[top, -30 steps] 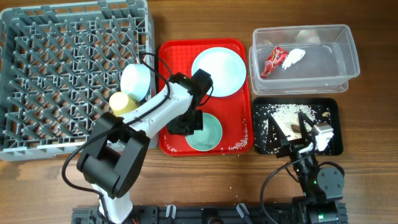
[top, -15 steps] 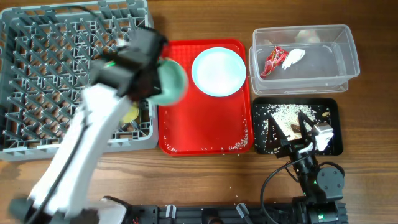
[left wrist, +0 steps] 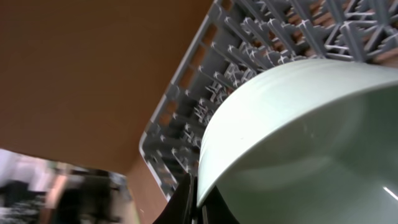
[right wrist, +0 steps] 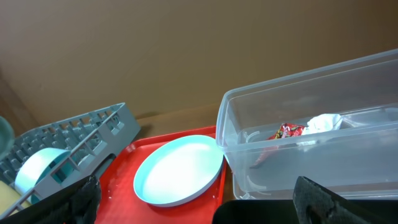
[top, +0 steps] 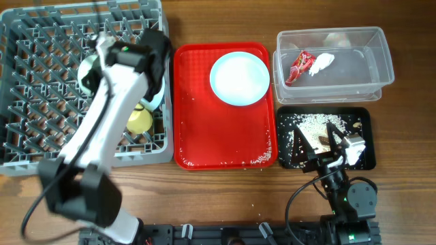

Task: Sort waste into correct bins and load items into the dishwasher rack
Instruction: 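Place the mint bowl in the dish rack with the left gripper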

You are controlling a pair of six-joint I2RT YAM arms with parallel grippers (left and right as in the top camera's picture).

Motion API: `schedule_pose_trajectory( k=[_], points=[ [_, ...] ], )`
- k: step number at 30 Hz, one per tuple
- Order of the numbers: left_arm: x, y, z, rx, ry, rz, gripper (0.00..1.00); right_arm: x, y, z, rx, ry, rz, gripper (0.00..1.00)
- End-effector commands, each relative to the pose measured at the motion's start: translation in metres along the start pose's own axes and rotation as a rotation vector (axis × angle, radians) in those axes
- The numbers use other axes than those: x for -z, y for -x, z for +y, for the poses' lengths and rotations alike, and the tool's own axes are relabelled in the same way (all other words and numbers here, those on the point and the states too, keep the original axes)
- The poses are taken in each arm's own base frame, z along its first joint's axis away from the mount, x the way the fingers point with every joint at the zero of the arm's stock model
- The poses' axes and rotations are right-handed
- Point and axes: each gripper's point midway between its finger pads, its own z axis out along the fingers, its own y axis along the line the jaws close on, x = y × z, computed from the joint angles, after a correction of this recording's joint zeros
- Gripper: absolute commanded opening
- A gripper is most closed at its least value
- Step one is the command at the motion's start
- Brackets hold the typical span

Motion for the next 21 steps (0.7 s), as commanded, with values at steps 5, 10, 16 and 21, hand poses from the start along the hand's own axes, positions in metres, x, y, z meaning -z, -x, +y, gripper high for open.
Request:
schedule_pose_trajectory(
  k=[5, 10, 16, 21],
  points=[
    [-0.023, 0.013, -0.028, -0.086, 0.202, -0.113, 0.04, 0.001, 0.003, -0.001, -0.004, -0.002, -0.016, 1.00],
    [-0.034, -0.006, -0.056, -0.076, 0.111, -0.012, 0.04, 0.001, 0.003, -0.001, -0.005, -0.002, -0.016, 1.00],
    [-0.030, -0.020, -0.075, -0.065, 0.014, 0.062, 0.16, 0.001, 0.003, -0.001, -0.005, -0.002, -0.016, 1.00],
    [-0.016, -0.030, -0.083, -0.100, -0.047, 0.094, 0.47, 0.001, 0.003, -0.001, -0.004, -0.002, -0.016, 1.00]
  ],
)
